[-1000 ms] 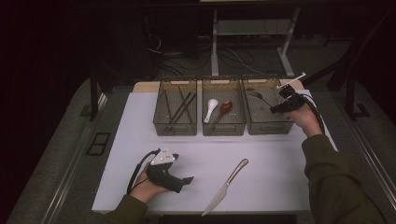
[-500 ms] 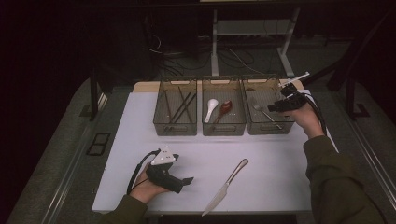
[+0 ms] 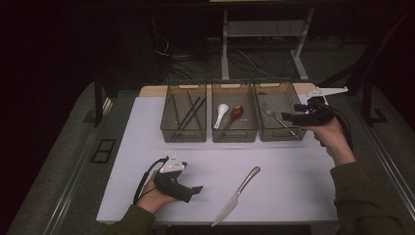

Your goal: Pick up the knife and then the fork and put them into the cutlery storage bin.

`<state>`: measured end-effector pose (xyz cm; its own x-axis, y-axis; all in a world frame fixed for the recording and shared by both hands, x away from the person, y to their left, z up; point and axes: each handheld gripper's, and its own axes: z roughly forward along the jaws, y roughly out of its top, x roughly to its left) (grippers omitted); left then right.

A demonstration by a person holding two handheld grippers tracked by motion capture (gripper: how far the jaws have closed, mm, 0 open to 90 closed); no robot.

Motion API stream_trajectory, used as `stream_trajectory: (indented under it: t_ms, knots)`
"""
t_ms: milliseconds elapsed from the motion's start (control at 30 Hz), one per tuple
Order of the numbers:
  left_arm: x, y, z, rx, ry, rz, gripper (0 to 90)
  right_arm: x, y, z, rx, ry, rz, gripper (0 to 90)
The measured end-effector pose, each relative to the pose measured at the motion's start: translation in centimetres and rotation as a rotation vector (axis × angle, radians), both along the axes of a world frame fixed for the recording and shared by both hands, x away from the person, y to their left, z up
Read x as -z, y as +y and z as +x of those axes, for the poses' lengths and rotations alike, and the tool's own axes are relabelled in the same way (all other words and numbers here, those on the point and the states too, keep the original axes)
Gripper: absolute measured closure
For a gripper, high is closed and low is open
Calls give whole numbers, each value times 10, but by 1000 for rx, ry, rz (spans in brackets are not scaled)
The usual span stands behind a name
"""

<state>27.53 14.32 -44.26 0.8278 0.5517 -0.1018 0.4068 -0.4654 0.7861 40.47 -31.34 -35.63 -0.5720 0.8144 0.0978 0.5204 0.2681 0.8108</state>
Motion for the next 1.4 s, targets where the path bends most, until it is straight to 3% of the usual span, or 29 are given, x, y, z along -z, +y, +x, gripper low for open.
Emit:
stream_trajectory:
  t_ms: [233,433,600,767,933,1167,1233,1400]
  knots:
    - [-2,1,0,-19,-1,-1,57,10,5,-35,-31,-32,27,256]
    - [-4,1,-1,-39,12,-4,163,26,11,-62,-54,-34,47,208]
    - [-7,1,-2,-24,14,-10,340,40,15,-84,-62,-40,68,182]
    - [-8,-2,-2,-10,42,-12,502,55,18,-103,-86,-35,44,157]
    - [-9,-9,-2,30,70,-14,659,67,19,-116,-86,-27,46,157]
    - [-14,-29,-8,105,81,-25,874,76,16,-131,-71,-22,59,158]
    - [-15,-38,-11,137,87,-39,884,78,15,-134,-75,-19,54,158]
    - [-16,-66,-18,226,79,-16,885,80,15,-136,-80,-8,47,158]
